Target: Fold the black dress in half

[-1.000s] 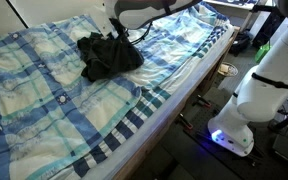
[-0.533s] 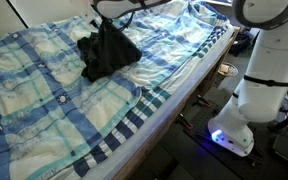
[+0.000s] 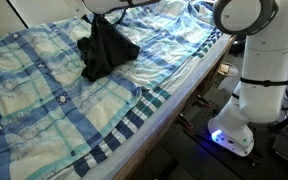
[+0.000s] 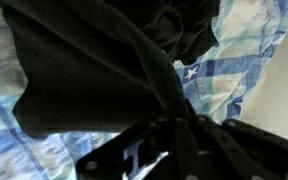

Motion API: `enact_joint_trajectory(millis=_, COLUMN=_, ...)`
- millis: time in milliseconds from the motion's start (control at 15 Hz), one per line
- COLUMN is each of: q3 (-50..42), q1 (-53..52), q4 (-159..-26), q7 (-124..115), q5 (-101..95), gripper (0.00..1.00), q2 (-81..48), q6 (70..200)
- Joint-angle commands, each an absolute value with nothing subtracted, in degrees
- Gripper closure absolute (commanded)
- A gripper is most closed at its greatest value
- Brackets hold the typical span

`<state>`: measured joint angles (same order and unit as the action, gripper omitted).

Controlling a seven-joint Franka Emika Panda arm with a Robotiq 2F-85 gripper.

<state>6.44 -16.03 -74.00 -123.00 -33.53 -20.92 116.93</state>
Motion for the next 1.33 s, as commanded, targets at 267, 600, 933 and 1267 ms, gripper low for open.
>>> enact_joint_trajectory(millis=267, q3=5.16, q1=-16.09, q4=-68.95, q7=-129.39, q5=-34.44, gripper=0.99, q2=-25.41, q6=120.44)
enact_joint_trajectory(millis=600, q3=3.03, q1=-15.99, q4=-59.92, q7=-130.04, q5=-34.79, gripper=0.99, q2=-31.87, q6=122.18)
enact_joint_trajectory(millis=933, q3=2.53, q1=-15.51, q4=-51.18, q7=-128.7, q5=-33.55, gripper=0.99, q2=-37.93, q6=123.28)
enact_joint_trajectory(millis=1267, q3=3.51, q1=-15.58, q4=-45.19, q7=-127.74, q5=-32.55, gripper=0.99, q2=-43.9, q6=124.65)
